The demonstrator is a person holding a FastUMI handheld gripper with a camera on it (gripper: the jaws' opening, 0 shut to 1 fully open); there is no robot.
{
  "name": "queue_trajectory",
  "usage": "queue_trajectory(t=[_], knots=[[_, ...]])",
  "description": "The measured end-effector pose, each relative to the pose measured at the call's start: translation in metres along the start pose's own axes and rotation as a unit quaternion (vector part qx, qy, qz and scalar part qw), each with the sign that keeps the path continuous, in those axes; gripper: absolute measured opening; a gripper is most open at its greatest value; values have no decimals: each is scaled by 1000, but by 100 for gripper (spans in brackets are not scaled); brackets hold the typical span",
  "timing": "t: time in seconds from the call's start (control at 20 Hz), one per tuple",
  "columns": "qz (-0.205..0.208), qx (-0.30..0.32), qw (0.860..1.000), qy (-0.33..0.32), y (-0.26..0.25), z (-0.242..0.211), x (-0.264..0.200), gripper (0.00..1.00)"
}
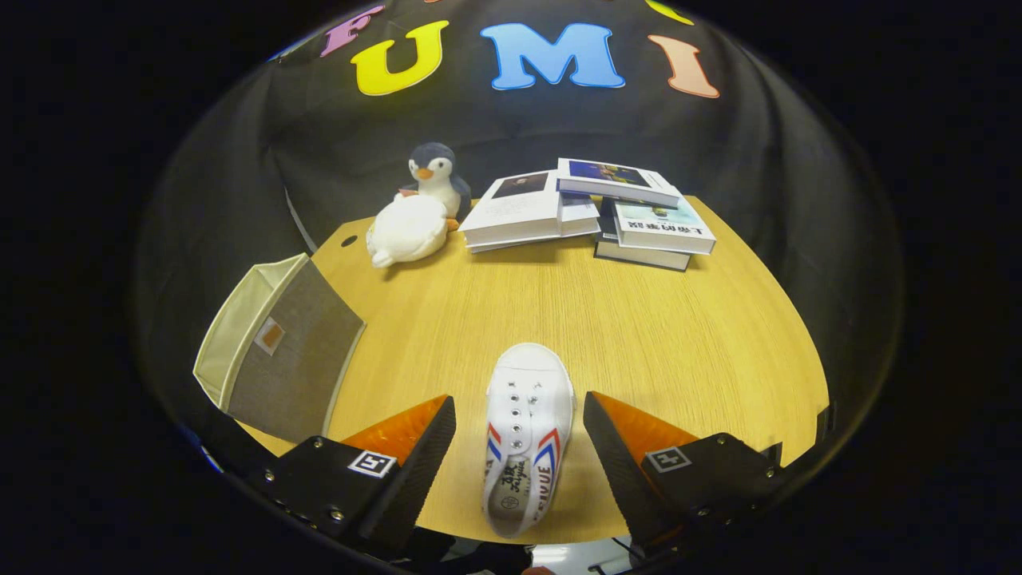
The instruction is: Open the storage box then place both shoes into the box .Put the left shoe in first, then the right shoe, with the right side of both shoes facing outward in a uniform manner.
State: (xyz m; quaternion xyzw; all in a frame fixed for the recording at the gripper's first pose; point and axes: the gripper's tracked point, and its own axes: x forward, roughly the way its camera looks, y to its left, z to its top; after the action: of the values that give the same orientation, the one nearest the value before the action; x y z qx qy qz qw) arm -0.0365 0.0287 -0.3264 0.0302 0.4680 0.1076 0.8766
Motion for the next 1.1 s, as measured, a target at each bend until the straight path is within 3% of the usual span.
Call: queue_trajectory(t=[0.55,0.8,0.85,0.95,1.0,1.05,1.1], knots=[[-10,-35,995,88,-29,-66,32,98],[-2,-28,994,105,-28,-76,42,96],[-1,-27,994,107,-28,-77,43,89],[8,-24,994,110,-24,-78,45,87],[8,-16,994,109,-21,-78,46,82],[11,-5,994,113,-16,-80,46,45],[8,-3,994,112,-16,-79,47,36]])
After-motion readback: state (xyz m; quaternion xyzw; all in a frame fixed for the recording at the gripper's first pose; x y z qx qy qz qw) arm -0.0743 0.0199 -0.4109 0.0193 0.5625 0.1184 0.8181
